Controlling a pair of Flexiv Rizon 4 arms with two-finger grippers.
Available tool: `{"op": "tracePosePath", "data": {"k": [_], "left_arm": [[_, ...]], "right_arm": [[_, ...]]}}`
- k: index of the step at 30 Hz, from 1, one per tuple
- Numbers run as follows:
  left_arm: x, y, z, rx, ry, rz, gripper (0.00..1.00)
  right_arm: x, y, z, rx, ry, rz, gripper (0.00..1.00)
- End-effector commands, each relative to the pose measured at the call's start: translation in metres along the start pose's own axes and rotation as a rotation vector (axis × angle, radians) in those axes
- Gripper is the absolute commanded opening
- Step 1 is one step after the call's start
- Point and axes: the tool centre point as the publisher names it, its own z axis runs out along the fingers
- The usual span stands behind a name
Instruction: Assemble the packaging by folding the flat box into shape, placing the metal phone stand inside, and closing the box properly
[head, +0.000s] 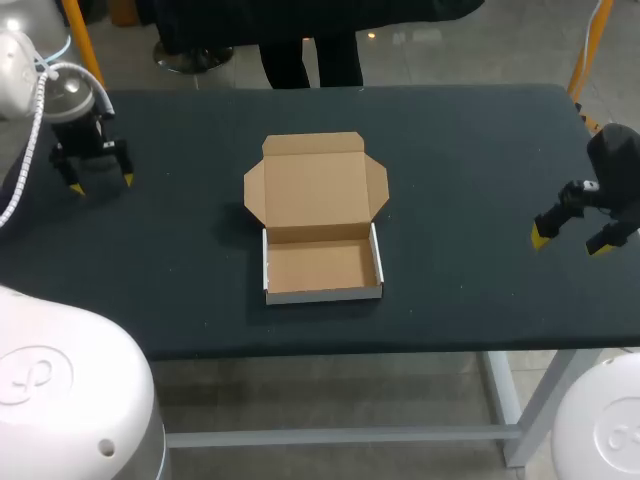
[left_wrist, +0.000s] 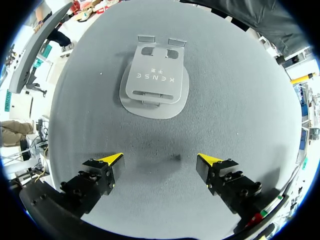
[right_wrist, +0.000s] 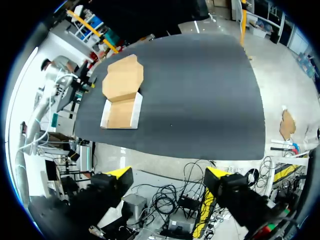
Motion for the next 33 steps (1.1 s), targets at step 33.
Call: {"op": "tracePosePath", "data": {"k": [33], "left_arm": [[-0.006,-0.052,0.009,-0.013,-0.01,0.012,0.96]], "right_arm": [[0.001,0.0,-0.003,0.004,-0.001,0.0,1.0]]}}
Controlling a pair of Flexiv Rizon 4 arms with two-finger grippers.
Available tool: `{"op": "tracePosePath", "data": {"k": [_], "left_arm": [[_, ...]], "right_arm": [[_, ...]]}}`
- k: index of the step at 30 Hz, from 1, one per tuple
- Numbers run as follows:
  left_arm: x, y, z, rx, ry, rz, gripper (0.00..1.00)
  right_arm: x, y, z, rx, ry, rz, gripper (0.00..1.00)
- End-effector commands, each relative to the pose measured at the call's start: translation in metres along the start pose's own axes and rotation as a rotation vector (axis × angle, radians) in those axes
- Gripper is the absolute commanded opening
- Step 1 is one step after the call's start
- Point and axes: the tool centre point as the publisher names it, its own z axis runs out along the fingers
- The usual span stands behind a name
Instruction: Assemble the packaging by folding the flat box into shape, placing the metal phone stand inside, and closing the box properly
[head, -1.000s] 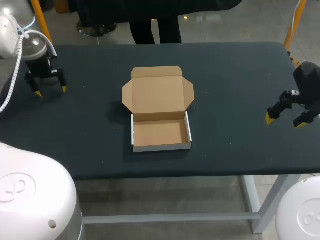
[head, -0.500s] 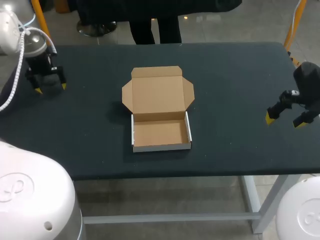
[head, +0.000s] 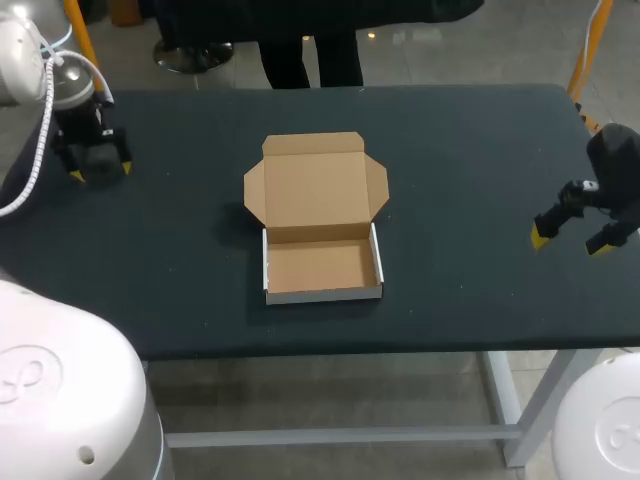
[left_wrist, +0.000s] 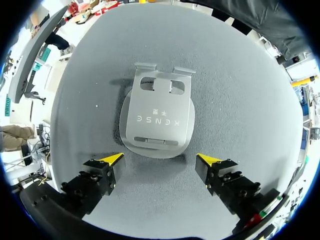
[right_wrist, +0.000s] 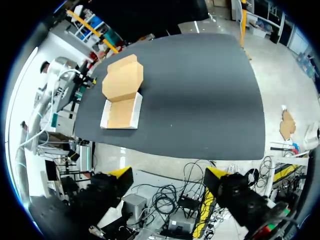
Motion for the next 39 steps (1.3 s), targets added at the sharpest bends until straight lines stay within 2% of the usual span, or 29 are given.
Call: {"op": "tracePosePath", "data": {"k": [1,11,14,23,29,39], "left_arm": [[-0.001,-0.01,0.002,-0.014,-0.003,0.001,0.95],[0.001,-0.021,0.004,-0.009,-0.009,0.007,0.88],[0.001,-0.024,0.004,-0.007,-0.01,0.007,0.83],[0.0,-0.033,0.005,0.001,-0.021,0.007,0.81],[0.0,-0.038,0.006,0.004,-0.032,0.01,0.76],[0.001,-0.046,0.007,0.008,-0.043,0.014,0.76]], "right_arm": [[0.001,-0.001,-0.003,0.003,0.0,0.0,1.0],[0.001,-0.001,-0.003,0.003,0.0,0.0,1.0],[0.001,-0.001,-0.003,0.003,0.0,0.0,1.0],[0.001,-0.001,-0.003,0.003,0.0,0.0,1.0],[0.001,-0.001,-0.003,0.003,0.0,0.0,1.0],[0.001,-0.001,-0.003,0.003,0.0,0.0,1.0]]}}
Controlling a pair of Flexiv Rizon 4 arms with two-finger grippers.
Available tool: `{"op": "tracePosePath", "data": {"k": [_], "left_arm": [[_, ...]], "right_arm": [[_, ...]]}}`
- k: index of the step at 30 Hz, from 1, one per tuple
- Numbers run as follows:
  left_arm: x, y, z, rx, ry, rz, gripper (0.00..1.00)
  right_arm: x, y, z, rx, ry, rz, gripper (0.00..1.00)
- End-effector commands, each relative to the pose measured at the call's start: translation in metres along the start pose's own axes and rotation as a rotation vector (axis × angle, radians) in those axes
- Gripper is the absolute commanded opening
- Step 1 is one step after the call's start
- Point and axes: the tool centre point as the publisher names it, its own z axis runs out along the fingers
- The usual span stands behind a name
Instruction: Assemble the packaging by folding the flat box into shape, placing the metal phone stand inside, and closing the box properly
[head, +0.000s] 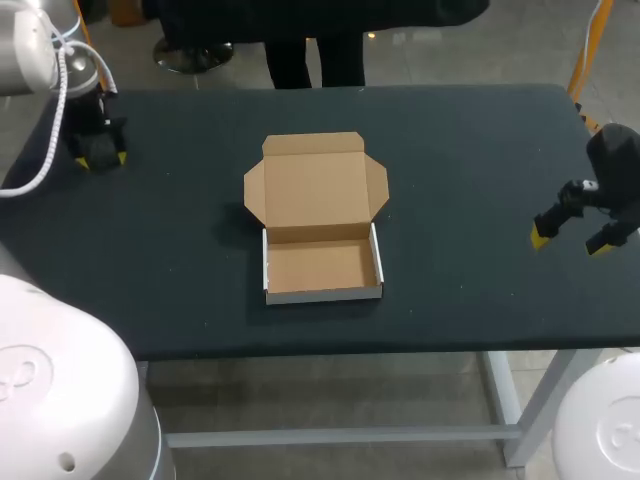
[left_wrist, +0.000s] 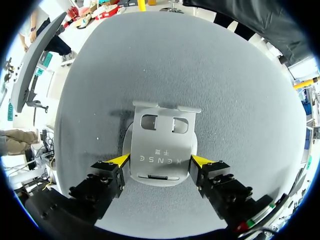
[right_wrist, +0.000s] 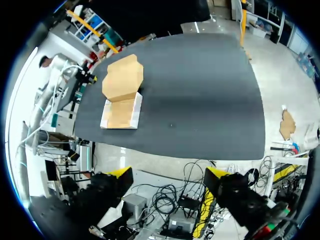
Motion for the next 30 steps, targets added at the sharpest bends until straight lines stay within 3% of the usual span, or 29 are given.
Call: {"op": "tracePosePath", "data": {"k": [1,5,10,18,19,21,24,26,30], "left_arm": [[0.002,-0.008,0.003,-0.013,-0.006,0.0,0.76],[0.001,-0.011,0.004,-0.012,-0.012,-0.001,0.68],[0.001,-0.013,0.006,-0.014,-0.018,-0.004,0.75],[0.001,-0.017,0.007,-0.015,-0.02,-0.007,0.71],[0.001,-0.018,0.008,-0.015,-0.02,-0.007,0.67],[0.002,-0.019,0.008,-0.014,-0.022,-0.007,0.49],[0.002,-0.02,0.008,-0.014,-0.024,-0.009,0.35],[0.002,-0.02,0.008,-0.013,-0.024,-0.011,0.0],[-0.002,-0.017,0.004,0.001,-0.014,-0.014,0.0]], "right_arm": [[0.0,-0.001,-0.002,0.002,0.0,-0.001,1.0],[0.0,-0.001,-0.002,0.002,0.0,-0.001,1.0],[0.0,-0.001,-0.002,0.002,0.0,-0.001,1.0],[0.0,-0.001,-0.002,0.002,0.0,-0.001,1.0],[0.0,-0.001,-0.002,0.002,0.0,-0.001,1.0],[0.0,-0.001,-0.002,0.002,0.0,-0.001,1.0],[0.0,-0.001,-0.002,0.002,0.0,-0.001,1.0],[0.0,-0.001,-0.002,0.002,0.0,-0.001,1.0],[0.0,-0.001,-0.002,0.002,0.0,-0.001,1.0]]}}
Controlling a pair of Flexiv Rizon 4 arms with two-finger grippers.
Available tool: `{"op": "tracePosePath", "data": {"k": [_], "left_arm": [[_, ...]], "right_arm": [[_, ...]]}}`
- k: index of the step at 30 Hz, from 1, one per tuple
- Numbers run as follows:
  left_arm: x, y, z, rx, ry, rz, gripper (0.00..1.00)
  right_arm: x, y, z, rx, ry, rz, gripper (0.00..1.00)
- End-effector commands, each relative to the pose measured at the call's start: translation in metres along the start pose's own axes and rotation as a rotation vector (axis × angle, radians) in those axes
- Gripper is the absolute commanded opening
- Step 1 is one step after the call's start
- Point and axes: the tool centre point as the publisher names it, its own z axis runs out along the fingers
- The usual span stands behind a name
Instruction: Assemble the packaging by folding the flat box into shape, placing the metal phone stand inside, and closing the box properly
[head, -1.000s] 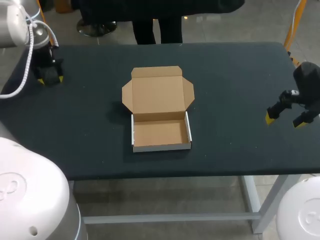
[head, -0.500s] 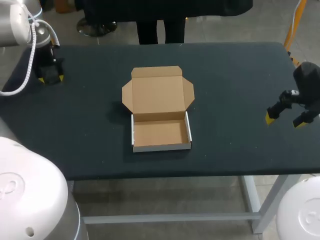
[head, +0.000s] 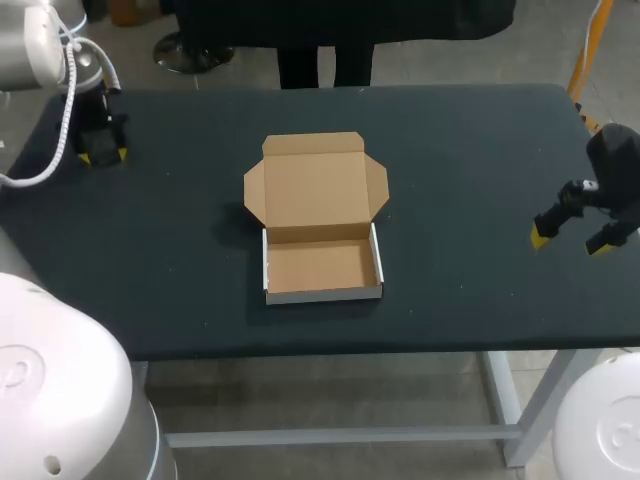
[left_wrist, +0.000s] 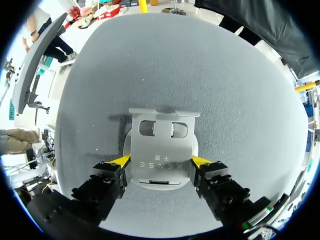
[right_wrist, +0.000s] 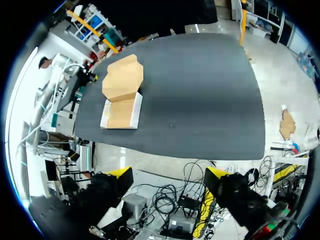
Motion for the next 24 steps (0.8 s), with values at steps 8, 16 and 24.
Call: {"op": "tracePosePath", "data": {"k": [8,16,24], "left_arm": [[-0.008,0.016,-0.018,0.028,0.03,0.011,0.0],[-0.007,0.042,-0.038,0.055,0.018,0.04,0.0],[-0.001,0.075,-0.058,0.073,0.04,0.072,0.0]], "right_arm": [[0.0,-0.001,-0.002,0.002,0.0,-0.001,1.0],[0.0,-0.001,-0.002,0.002,0.0,-0.001,1.0],[0.012,-0.001,-0.003,-0.044,0.034,-0.187,1.0]]}}
